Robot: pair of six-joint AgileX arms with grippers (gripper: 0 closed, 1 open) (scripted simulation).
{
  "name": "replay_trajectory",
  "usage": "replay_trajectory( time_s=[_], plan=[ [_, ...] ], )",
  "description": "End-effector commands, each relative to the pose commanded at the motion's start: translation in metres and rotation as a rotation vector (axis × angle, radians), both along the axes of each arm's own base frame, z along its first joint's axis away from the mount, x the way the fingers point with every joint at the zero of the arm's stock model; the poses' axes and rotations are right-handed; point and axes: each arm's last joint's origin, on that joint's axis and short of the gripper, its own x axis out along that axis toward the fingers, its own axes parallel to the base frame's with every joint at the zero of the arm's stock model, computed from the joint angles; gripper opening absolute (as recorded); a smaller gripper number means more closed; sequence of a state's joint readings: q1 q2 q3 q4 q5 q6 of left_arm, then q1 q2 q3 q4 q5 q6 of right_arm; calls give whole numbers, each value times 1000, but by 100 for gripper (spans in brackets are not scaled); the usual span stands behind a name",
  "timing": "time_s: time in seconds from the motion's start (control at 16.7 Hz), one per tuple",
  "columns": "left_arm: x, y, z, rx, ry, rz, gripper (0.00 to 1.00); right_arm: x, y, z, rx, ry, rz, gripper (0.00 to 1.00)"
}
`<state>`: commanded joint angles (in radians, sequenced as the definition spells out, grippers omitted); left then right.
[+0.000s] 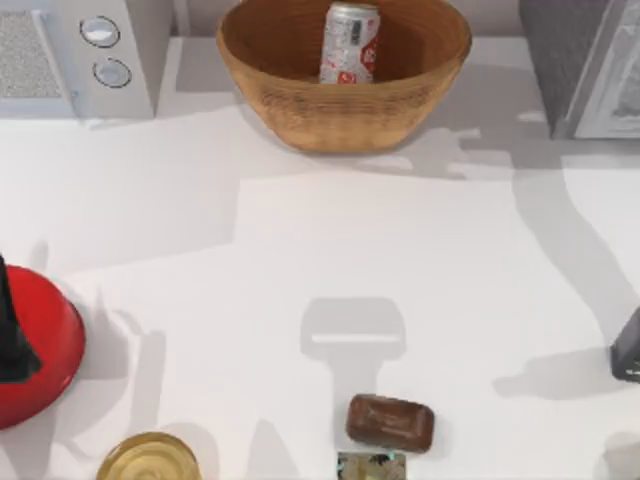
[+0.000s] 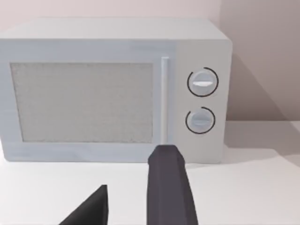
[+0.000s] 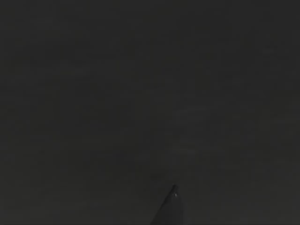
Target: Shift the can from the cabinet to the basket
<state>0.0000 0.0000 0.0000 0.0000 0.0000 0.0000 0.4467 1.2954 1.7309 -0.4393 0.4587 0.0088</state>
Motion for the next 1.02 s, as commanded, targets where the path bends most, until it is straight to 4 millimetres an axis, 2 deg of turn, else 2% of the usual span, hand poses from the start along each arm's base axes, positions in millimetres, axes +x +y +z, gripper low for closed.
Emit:
replay_trajectory(
  time_s=[0.12,0.18,0.3,0.72,0.9,1.02],
  plan=[
    [0,0,0,0,0,0,100,0,0,0,0,0,0,100],
    [0,0,0,0,0,0,100,-7,-10,6,-2,-21,-41,100],
    [0,0,0,0,0,0,100,-3,-10,8,0,-25,-43,100],
    [0,0,0,0,0,0,100,42,-10,6,-2,-20,-41,100],
    [0,0,0,0,0,0,100,43,-10,6,-2,-21,-41,100],
    [0,0,0,0,0,0,100,36,-11,8,-1,-28,-38,100]
  ],
)
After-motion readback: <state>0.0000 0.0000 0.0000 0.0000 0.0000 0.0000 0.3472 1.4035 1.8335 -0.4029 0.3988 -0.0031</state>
